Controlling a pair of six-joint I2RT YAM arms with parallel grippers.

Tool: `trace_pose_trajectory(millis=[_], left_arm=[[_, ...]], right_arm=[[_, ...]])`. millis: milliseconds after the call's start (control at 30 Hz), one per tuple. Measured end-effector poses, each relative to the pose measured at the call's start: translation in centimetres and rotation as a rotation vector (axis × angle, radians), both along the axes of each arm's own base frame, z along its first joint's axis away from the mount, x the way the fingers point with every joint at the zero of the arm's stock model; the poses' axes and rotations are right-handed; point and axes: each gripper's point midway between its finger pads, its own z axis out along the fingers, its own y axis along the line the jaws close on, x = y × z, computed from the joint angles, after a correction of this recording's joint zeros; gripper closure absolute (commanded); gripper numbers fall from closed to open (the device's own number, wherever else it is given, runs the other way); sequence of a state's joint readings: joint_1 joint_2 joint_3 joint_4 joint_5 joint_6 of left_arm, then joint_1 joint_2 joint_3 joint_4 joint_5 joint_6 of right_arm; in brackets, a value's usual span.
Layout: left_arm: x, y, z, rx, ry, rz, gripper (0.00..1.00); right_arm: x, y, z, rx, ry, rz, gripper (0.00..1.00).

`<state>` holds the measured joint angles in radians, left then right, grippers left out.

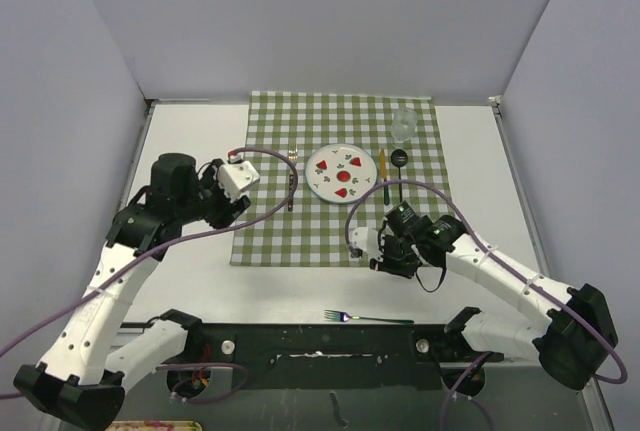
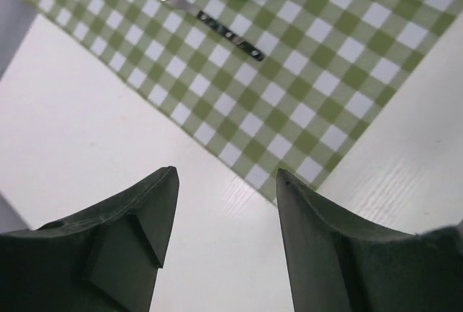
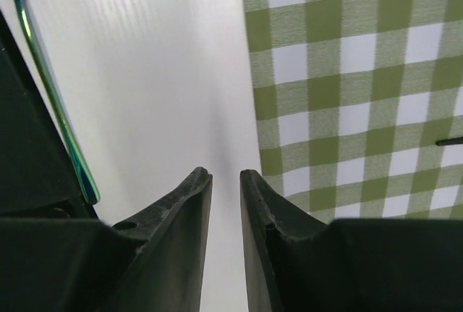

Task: Set the dinner table for one person
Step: Pick up the fork at the center of the board.

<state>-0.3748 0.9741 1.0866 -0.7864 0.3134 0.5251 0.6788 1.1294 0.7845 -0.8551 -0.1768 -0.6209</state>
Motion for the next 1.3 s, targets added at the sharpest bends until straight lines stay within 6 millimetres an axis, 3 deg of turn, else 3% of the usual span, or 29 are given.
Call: trace_pose_trajectory(millis=[167, 400, 600, 1100, 1300], left_arm=[[-0.1, 2.9, 1.6, 0.083, -0.071, 0.071, 0.45], [-0.7, 3.6, 3.8, 0.093, -0.057, 0.069, 0.44], [-1.2, 4.2, 4.8, 0.128, -0.021, 0.058, 0.44], [-0.4, 8.5, 15.5, 0.22, -0.292, 0.201, 0.44], [-0.6, 9.3, 17.7, 0.254, -0.349, 0.219, 0.44]], right_arm=[[-1.6, 0.4, -0.7, -0.023, 0.025, 0.061, 0.75], [-3.1, 1.6, -0.7, -0.045, 0.012, 0.178, 0.69], [-3.8, 2.2, -1.0, -0.102, -0.034, 0.276, 0.71], [-6.9, 3.4, -2.9, -0.211, -0.04, 0.477, 0.65], [-7.4, 5.4, -2.0, -0.157, -0.005, 0.443, 0.64]])
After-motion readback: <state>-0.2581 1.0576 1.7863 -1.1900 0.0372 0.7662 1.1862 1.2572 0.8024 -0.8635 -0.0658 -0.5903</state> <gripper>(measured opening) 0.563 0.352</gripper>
